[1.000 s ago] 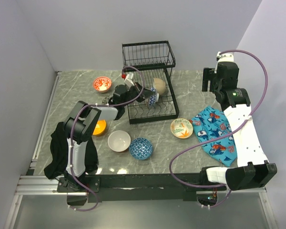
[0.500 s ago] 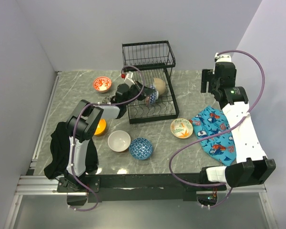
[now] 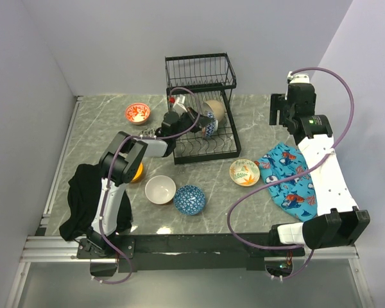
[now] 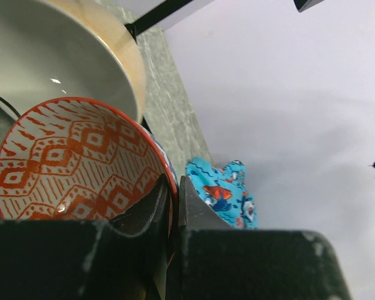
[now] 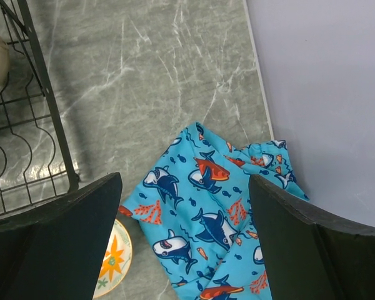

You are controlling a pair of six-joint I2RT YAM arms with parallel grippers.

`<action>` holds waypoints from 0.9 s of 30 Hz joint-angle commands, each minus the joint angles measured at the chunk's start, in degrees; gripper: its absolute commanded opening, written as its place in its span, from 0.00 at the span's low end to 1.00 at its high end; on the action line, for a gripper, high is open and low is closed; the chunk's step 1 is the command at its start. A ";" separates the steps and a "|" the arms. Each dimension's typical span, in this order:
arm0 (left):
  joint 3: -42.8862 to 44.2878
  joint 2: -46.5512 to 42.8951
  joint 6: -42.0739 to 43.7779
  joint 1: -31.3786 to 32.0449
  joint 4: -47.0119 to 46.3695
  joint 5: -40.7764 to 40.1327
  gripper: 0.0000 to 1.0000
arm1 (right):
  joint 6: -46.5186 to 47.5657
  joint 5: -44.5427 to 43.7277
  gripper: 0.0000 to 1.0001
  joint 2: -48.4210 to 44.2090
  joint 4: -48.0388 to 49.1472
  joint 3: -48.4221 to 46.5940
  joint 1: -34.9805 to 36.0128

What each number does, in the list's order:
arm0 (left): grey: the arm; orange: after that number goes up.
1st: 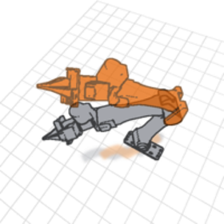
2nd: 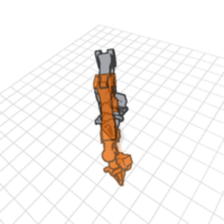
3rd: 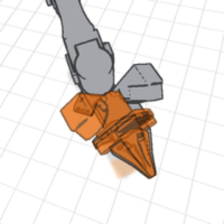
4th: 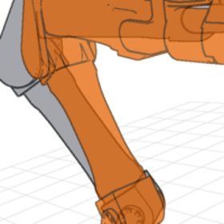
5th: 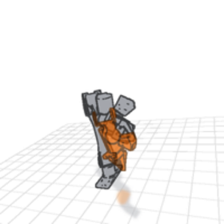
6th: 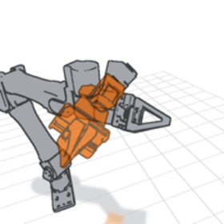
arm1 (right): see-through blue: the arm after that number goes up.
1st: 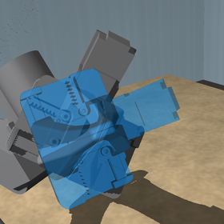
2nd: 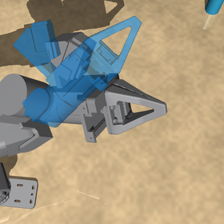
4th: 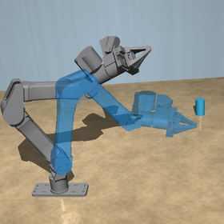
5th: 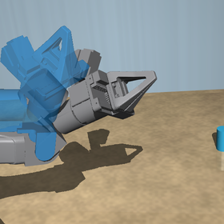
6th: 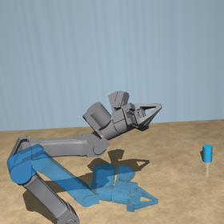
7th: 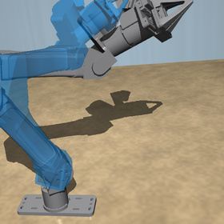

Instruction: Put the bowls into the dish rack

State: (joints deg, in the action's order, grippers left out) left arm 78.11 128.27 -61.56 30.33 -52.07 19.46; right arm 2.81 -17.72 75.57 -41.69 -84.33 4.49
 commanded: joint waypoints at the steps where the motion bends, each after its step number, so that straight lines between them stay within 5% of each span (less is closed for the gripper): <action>1: 3.28 -0.74 3.28 -0.88 -8.39 -0.04 0.01 | -0.43 0.14 0.89 -0.34 0.38 -1.27 -0.01; 12: 0.38 -5.57 3.73 -0.80 -7.78 1.63 0.01 | -0.88 1.36 0.89 -0.16 1.96 -0.31 0.17; 18: -1.90 -9.00 5.13 -0.80 -6.90 3.47 0.01 | 2.89 11.63 0.68 -1.12 0.99 1.97 1.56; 27: -7.96 -14.00 5.13 -0.80 -11.91 15.07 0.01 | 9.59 23.24 0.71 -10.61 18.72 23.31 4.65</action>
State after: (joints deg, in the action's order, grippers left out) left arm 72.14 120.01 -57.14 29.54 -54.83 27.18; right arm 9.50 -2.28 68.62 -34.83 -66.59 9.21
